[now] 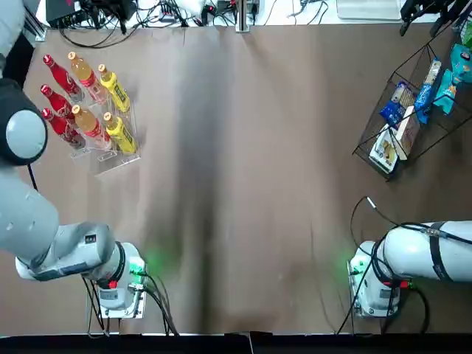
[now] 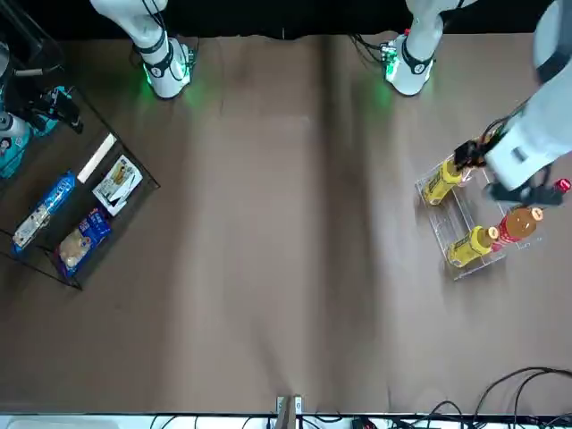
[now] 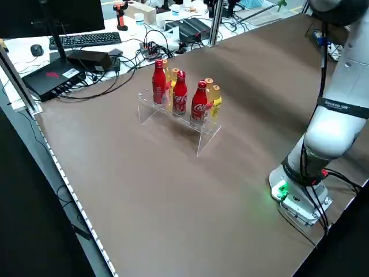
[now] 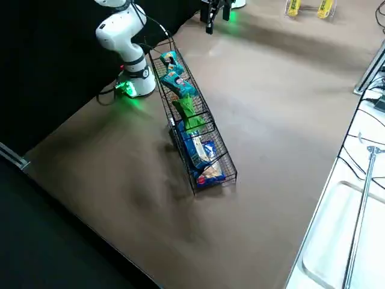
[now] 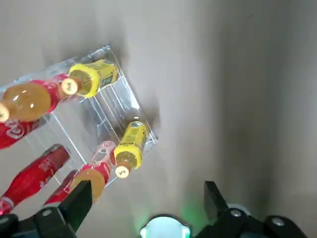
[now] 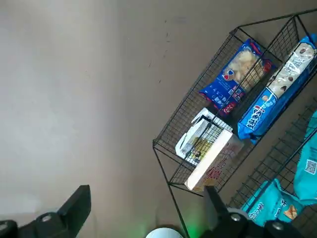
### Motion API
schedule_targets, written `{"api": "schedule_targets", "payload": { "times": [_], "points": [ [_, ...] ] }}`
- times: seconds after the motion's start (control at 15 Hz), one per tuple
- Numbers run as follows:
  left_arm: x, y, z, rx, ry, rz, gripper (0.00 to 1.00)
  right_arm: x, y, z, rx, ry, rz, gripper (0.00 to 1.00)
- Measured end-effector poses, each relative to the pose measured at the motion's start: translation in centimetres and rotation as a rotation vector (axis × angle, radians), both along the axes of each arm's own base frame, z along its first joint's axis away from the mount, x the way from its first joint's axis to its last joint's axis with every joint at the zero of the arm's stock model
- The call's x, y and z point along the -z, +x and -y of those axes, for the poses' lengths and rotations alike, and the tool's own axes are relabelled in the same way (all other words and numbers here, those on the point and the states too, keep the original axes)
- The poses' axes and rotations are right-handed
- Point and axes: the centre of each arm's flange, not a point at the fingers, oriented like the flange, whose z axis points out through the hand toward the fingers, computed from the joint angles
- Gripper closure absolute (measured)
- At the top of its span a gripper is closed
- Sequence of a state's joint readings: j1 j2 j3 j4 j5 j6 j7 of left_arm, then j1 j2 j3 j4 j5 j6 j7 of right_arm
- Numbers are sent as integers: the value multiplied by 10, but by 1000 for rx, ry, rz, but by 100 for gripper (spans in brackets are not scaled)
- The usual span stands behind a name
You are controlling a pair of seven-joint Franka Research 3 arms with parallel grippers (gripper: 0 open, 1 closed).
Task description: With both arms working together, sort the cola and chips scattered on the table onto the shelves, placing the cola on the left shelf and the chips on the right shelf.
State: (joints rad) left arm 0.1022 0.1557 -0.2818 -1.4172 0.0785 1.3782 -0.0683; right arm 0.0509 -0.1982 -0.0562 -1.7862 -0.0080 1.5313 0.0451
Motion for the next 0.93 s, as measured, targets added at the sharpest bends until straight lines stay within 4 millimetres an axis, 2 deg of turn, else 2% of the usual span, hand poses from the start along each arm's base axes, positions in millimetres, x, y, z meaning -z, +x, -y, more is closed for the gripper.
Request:
{"api": "schedule_targets", "payload": {
  "times": [0.13,0.27,0.53,0.93],
  "points": [
    [-29,-16,-20,-42,-18,34,0,0,0,0,0,0,0,0],
    [-42,-29,-30,-58,-20,47,0,0,0,0,0,0,0,0],
    [-32,-31,-30,13,-29,25,0,-2,3,-4,-8,-1,26,0],
    [-31,-30,-33,121,-47,20,0,-5,5,-13,-27,-1,45,0]
  ]
}}
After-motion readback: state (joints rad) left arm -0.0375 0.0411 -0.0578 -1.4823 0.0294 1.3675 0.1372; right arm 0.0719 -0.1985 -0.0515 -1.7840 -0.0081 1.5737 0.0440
